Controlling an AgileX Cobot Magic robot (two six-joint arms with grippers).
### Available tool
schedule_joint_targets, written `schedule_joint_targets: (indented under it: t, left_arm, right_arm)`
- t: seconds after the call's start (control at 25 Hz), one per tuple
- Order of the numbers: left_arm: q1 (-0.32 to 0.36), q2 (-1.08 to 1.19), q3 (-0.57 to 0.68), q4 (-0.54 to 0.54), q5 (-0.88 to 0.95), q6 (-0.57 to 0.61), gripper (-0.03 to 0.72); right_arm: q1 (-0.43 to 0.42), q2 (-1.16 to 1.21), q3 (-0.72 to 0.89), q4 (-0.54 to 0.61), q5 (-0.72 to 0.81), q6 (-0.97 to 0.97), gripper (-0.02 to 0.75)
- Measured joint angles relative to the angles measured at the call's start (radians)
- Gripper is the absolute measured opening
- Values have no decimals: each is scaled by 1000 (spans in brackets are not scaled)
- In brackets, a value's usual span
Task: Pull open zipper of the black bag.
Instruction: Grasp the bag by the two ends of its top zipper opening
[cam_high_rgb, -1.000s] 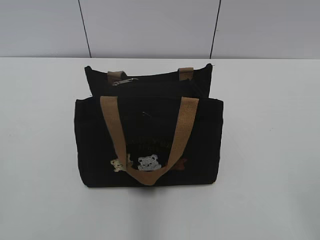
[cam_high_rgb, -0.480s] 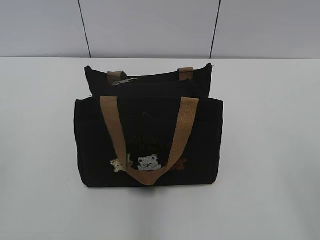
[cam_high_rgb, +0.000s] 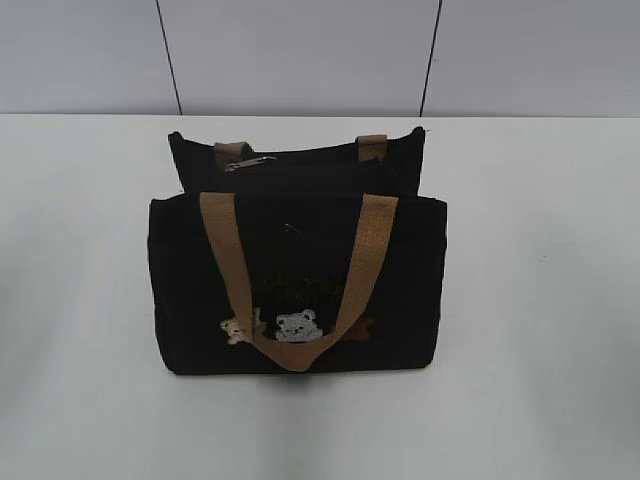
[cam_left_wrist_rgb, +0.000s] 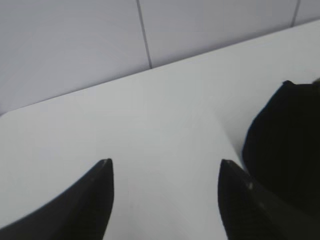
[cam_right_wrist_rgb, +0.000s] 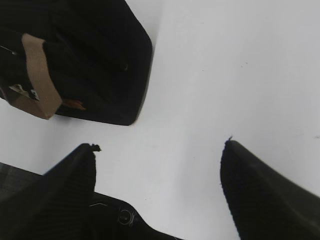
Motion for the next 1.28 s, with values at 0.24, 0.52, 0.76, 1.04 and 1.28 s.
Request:
schedule_joint_targets:
  t: [0.24, 0.52, 0.76, 1.04, 1.28]
  left_arm:
    - [0, 326, -159, -364, 175, 508, 490]
    - [0, 610, -348, -499, 325, 865, 490]
    - [-46, 768, -376, -624, 345, 1253, 490]
    - [-125, 922, -434, -679, 340, 1358, 490]
    - [-155, 1010, -496, -675, 356, 1363, 490]
  right_arm:
    - [0, 237, -169, 140, 28, -142, 554]
    - [0, 451, -351, 316, 102, -239, 489]
    - [24, 592, -479, 384, 141, -232, 482]
    - [167, 743, -630, 395, 156, -169, 482]
    - [255, 863, -746, 395, 156, -119, 482]
